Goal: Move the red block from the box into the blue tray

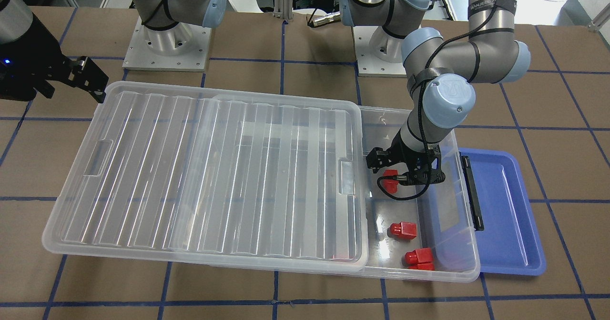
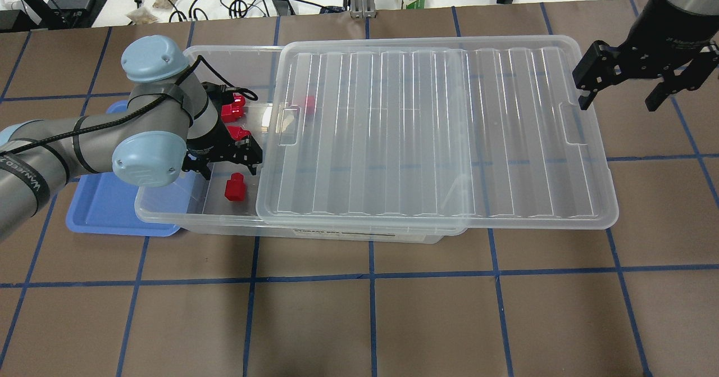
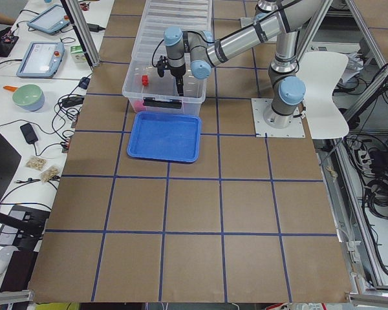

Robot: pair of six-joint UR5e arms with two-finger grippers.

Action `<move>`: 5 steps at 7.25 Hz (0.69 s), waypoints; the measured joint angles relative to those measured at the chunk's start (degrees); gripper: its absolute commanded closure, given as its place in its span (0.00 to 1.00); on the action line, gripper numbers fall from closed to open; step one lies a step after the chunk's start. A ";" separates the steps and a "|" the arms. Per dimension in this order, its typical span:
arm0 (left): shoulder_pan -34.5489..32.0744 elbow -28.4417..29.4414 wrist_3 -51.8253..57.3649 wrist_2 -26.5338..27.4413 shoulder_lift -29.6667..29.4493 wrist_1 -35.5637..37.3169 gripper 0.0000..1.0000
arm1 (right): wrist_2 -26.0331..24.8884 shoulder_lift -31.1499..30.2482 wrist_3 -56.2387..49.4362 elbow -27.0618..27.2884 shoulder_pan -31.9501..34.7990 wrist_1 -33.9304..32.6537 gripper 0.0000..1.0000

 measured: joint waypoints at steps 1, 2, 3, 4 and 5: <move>0.11 -0.04 -0.01 -0.02 -0.52 0.01 0.00 | -0.03 -0.01 -0.23 0.00 0.00 -0.03 0.00; 0.15 -0.07 -0.05 0.00 -1.03 0.01 0.00 | -0.01 -0.01 -0.58 -0.03 0.00 -0.05 0.00; 0.28 -0.09 -0.03 0.01 -1.41 0.01 0.00 | 0.04 -0.01 -0.75 -0.08 0.00 -0.06 0.00; 0.51 -0.13 0.01 0.02 -1.72 -0.01 0.00 | 0.06 -0.03 -0.81 -0.15 0.00 -0.09 0.00; 0.79 -0.35 0.06 0.02 -1.95 0.05 0.00 | 0.09 -0.03 -0.79 -0.19 0.00 -0.12 0.00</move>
